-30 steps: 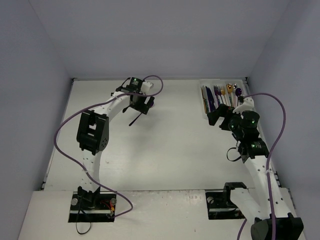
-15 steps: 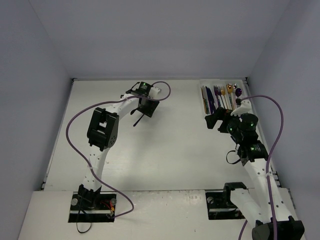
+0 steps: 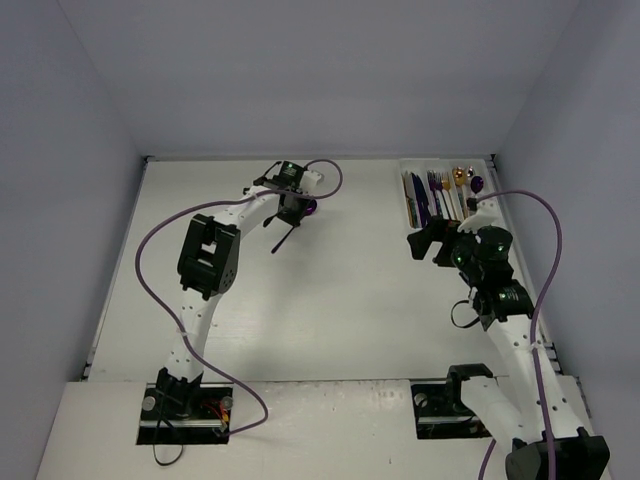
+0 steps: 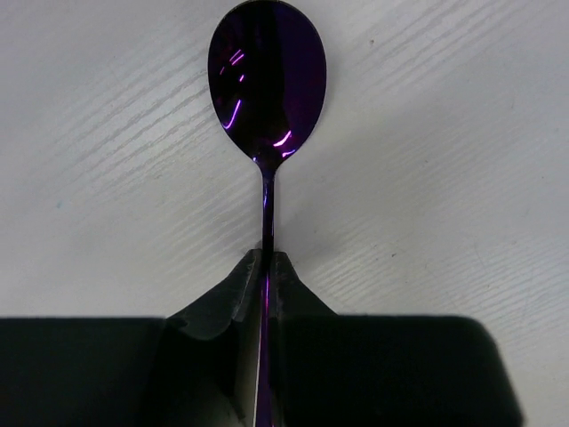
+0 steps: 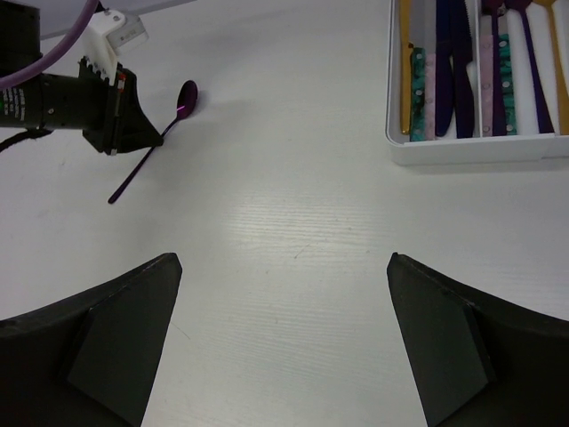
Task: Sort the eating utensils into containers
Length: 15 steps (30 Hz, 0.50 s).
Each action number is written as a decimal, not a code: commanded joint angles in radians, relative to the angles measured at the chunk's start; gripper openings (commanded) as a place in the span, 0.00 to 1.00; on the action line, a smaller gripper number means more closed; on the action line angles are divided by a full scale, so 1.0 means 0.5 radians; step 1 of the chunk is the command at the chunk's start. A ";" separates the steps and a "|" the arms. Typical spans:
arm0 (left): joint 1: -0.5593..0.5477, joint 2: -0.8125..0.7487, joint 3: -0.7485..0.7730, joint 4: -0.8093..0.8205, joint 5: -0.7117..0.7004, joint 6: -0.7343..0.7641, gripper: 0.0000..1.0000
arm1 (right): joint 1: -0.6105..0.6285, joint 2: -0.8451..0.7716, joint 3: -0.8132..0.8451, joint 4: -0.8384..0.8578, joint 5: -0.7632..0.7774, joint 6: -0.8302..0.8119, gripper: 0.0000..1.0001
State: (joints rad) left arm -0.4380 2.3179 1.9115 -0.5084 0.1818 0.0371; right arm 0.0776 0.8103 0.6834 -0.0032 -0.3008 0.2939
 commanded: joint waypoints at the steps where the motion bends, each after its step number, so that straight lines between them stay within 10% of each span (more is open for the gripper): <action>1: 0.008 0.021 0.037 -0.036 0.061 -0.180 0.00 | 0.087 0.039 0.031 0.188 -0.096 -0.057 1.00; 15: -0.017 -0.763 -0.475 0.596 0.234 -1.567 0.00 | 0.905 0.465 0.056 0.902 0.125 0.292 1.00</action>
State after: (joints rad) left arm -0.4377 2.1487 1.7219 -0.4310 0.2402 -0.4577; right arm 0.4225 0.9709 0.6815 0.2213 -0.3045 0.3722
